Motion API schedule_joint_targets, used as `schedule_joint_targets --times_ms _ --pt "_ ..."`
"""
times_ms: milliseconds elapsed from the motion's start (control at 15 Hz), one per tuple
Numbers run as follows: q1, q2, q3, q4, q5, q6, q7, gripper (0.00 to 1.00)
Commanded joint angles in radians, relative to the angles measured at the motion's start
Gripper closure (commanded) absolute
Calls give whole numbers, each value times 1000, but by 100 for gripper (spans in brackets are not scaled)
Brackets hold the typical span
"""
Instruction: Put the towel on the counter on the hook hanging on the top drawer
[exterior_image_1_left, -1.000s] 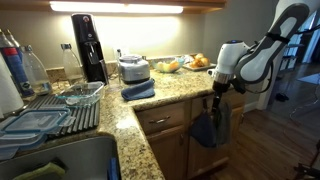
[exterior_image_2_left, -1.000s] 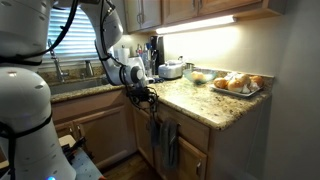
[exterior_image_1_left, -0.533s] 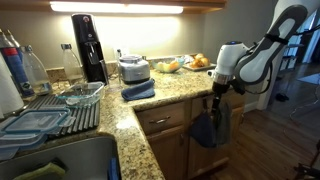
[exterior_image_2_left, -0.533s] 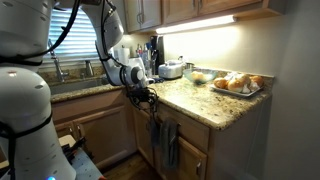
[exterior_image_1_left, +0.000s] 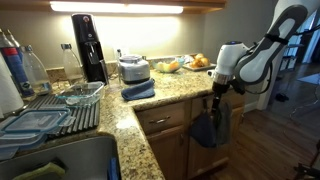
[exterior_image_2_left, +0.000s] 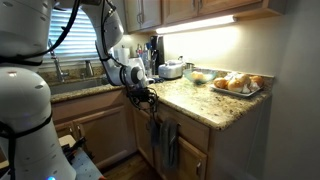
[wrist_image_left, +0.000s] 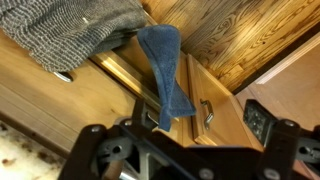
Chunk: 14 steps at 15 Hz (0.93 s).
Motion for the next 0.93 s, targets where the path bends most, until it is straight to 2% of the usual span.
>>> schedule_joint_targets --times_ms 0,867 --pt "6 -1 -5 0 10 -1 -8 0" --pt "10 4 -21 -26 0 11 3 0"
